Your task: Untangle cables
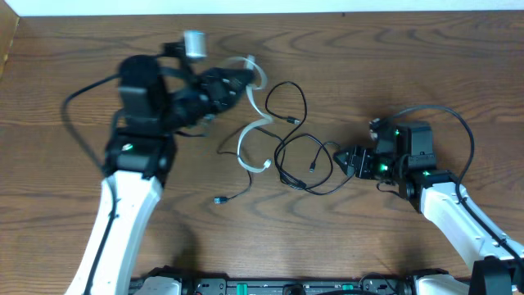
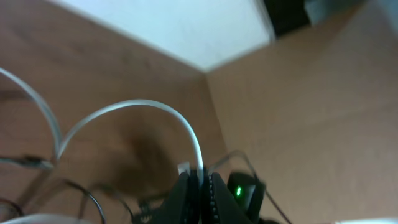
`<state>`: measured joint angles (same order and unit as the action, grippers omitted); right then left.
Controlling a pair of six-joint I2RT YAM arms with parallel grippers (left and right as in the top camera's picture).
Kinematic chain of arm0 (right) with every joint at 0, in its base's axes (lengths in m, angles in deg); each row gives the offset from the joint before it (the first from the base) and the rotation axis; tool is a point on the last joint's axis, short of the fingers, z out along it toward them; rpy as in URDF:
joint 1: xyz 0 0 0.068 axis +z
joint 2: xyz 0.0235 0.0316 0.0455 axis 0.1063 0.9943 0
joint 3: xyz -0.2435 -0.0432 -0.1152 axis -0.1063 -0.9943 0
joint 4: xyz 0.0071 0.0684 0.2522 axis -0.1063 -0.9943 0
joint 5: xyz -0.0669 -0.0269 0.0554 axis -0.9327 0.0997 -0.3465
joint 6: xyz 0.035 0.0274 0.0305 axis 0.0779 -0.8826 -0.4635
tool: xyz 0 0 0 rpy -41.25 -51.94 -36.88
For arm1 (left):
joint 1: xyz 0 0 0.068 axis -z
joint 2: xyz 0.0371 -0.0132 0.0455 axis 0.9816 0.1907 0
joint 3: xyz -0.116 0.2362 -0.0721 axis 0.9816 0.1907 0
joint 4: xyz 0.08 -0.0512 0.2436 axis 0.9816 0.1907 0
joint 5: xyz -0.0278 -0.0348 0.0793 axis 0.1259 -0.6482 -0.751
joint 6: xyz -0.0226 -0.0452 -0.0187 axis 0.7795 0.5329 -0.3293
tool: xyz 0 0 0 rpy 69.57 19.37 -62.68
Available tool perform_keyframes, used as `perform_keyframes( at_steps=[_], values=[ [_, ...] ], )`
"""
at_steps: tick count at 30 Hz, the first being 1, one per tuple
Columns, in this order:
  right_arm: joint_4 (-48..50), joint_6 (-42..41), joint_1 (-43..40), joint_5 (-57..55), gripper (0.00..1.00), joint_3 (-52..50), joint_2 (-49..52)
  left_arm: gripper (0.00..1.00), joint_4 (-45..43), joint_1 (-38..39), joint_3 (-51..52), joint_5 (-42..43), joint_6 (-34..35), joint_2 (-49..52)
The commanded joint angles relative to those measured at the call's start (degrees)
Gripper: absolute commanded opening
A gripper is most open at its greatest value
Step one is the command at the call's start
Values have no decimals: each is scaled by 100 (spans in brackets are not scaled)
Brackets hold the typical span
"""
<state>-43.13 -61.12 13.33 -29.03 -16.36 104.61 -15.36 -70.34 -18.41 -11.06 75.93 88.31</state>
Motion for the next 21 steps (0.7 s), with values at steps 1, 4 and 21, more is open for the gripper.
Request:
perform_keyframes(
  at_steps=[1, 4, 21],
  values=[
    [673, 485, 101, 1674, 77, 26, -20, 8, -31, 564, -22, 195, 85, 446],
    [1180, 487, 299, 1926, 79, 26, -20, 8, -31, 955, -22, 195, 85, 776],
    [2671, 791, 1390, 793, 66, 26, -20, 8, -297, 1746, -22, 133, 629, 1300]
  ],
)
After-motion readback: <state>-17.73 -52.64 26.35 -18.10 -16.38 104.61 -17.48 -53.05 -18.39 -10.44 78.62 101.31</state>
